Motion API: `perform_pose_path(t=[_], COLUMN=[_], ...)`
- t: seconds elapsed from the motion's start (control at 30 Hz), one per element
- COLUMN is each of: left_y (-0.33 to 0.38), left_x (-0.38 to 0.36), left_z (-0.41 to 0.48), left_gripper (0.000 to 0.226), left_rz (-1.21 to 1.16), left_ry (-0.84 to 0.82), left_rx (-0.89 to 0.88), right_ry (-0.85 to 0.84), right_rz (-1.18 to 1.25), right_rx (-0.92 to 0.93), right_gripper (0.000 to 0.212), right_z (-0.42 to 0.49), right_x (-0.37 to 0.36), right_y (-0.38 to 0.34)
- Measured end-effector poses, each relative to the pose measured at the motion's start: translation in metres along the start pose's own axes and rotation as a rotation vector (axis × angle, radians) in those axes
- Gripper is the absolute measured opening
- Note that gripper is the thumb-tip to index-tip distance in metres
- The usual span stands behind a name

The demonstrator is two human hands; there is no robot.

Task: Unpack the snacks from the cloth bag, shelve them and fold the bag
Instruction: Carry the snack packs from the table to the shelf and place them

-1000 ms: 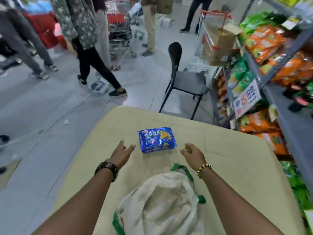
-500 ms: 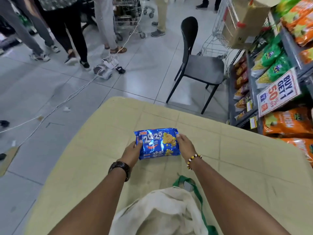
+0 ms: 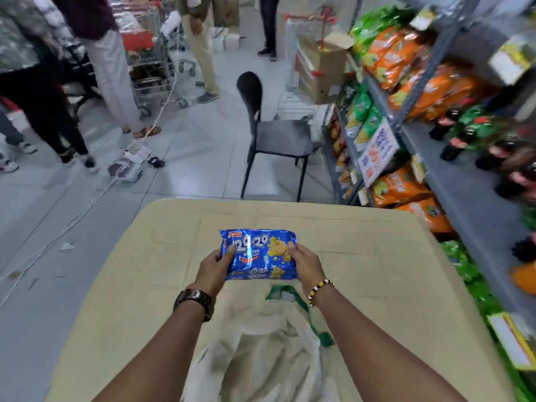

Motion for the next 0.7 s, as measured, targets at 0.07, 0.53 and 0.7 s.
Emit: perform_pose_path(t=[0.07, 0.53, 0.7], left_y=[0.012, 0.042, -0.005], left_x=[-0.016, -0.194, -0.255], left_z=[-0.031, -0.353, -0.483], left_gripper=[0.028, 0.024, 0.029], left_rz=[0.02, 0.191, 0.318], left_ry=[-0.084, -0.766, -0.95], left_rx=[-0.026, -0.231, -0.255], right_ry=[0.065, 0.783, 1.039], right_rz=[0.037, 0.103, 0.125], right_rx=[0.01, 0.089, 0.09], right_gripper=[0.042, 0.085, 0.085], right_z=[-0.036, -0.34, -0.486], right_x=[0.036, 0.354, 0.452], right_y=[-0.009, 0.036, 0.085])
Point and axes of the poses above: each hand's wrist, its own z-axis towards the middle knuckle, its own x-axis out of the back of the hand, y = z × x, the point moved 8 cm from there along z, towards the middle knuckle, and after that the axes turned 9 degrees about y, right-handed, at the moved point
